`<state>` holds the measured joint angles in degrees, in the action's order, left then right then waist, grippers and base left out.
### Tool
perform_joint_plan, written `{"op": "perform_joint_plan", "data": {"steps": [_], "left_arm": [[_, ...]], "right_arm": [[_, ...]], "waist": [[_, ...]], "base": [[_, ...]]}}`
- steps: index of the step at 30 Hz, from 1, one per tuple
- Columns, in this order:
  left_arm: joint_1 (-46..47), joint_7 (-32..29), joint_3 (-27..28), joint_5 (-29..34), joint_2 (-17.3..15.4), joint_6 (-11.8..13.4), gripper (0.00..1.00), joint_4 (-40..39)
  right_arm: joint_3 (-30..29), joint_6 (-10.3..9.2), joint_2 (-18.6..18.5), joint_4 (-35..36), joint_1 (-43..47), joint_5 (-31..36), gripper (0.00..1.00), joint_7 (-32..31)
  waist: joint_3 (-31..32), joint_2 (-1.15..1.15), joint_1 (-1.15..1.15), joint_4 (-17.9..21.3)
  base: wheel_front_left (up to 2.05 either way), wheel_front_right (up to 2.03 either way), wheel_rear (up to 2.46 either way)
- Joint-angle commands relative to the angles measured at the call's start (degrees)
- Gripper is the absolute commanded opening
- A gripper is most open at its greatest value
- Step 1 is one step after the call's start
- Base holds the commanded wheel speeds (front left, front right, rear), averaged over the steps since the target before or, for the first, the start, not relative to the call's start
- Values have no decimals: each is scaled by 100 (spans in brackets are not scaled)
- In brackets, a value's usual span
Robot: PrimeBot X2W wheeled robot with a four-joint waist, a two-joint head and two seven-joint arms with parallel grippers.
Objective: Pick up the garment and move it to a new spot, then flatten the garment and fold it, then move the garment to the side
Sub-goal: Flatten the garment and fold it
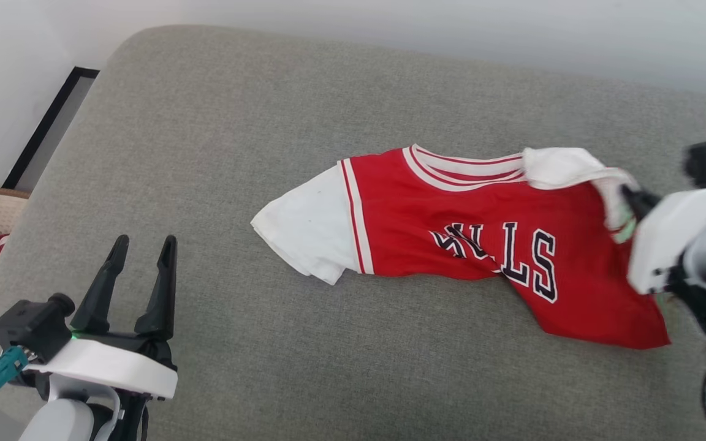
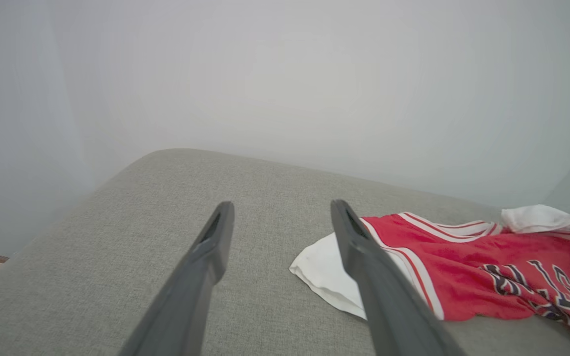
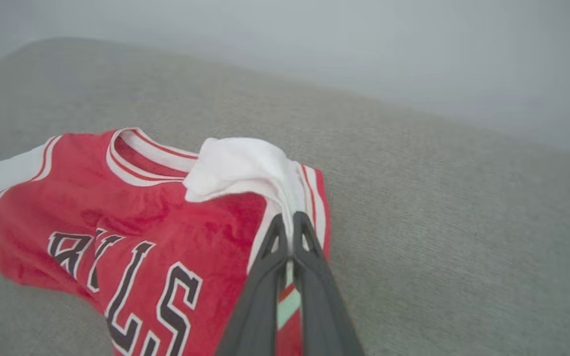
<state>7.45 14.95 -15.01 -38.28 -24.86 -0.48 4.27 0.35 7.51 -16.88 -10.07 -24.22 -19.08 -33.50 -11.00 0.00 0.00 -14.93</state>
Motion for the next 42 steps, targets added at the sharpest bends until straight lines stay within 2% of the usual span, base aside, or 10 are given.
{"op": "perform_joint_plan", "data": {"steps": [1, 11, 16, 20, 21, 22, 23, 25, 34, 42], "left_arm": [[-90, 31, 47, 51, 26, -20, 100, 10], [-181, 31, 194, 174, 81, -113, 100, 14], [-182, 31, 210, 193, 92, -141, 100, 29], [-130, 31, 202, 199, 68, -174, 100, 45], [-117, 30, 197, 193, 56, -184, 100, 48], [-105, 30, 190, 199, 42, -192, 100, 49], [-91, 14, 175, 211, 23, -198, 100, 53], [-52, -32, 154, 223, -2, -214, 100, 46], [115, -433, 52, 119, -260, -334, 100, -180], [592, -1268, -235, -46, -584, -534, 100, -297]], "right_arm": [[-222, -4, 58, 38, 69, 80, 0, 29], [-2333, -4, 773, 186, 256, 1006, 0, 52], [-2862, -4, 1022, 76, 270, 1400, 0, 11], [-3143, -4, 1178, -290, 199, 1696, 0, -66], [-3163, -4, 1191, -382, 179, 1730, 4, -89], [-3171, -4, 1198, -471, 166, 1760, 25, -108], [-3164, -4, 1202, -536, 156, 1803, 41, -130], [-3137, -4, 1212, -634, 125, 1854, 100, -109], [-2687, -4, 1054, -517, 277, 1552, 100, -95], [-2224, -4, 1132, 245, 584, 1082, 100, 113]], "waist": [[20, 0, 0, 26], [71, 0, 0, 138], [86, 0, 0, 180], [93, 0, 0, 240], [98, 0, 0, 258], [105, 0, 0, 276], [115, 0, 0, 290], [139, 0, 0, 329], [267, 0, 0, 603], [320, 0, 0, 958]], "base": [[0, 0, 0], [0, 0, 0], [0, 0, 0], [0, 0, 0], [0, 0, 0], [0, 0, 0], [0, 0, 0], [0, 0, 0], [0, 0, 0], [0, 0, 0]]}}
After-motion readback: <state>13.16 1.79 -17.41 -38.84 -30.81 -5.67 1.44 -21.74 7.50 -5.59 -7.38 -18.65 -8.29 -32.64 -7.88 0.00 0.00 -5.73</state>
